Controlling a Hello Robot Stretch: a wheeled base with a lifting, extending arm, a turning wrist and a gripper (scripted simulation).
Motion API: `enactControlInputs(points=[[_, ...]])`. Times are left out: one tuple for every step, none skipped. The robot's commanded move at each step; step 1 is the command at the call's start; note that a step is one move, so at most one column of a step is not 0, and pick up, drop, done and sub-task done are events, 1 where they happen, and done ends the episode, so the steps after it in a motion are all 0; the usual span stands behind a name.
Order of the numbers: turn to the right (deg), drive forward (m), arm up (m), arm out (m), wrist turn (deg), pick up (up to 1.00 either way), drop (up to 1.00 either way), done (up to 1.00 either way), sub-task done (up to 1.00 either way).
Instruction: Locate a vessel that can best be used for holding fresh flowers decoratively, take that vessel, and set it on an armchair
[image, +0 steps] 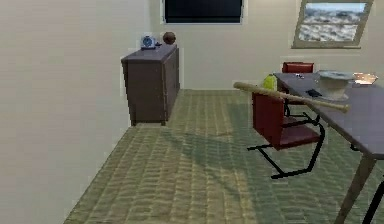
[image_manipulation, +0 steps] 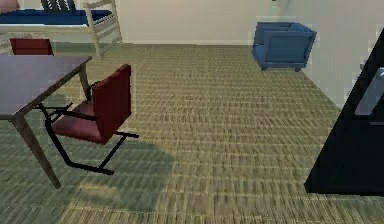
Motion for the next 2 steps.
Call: enactControlInputs(points=[[0.0, 1.00, 0.00, 0.00, 0.0, 0.00, 0.00, 0.00, 0.00], [0.0, 0.65, 0.00, 0.00, 0.0, 0.00, 0.00, 0.00, 0.00]])
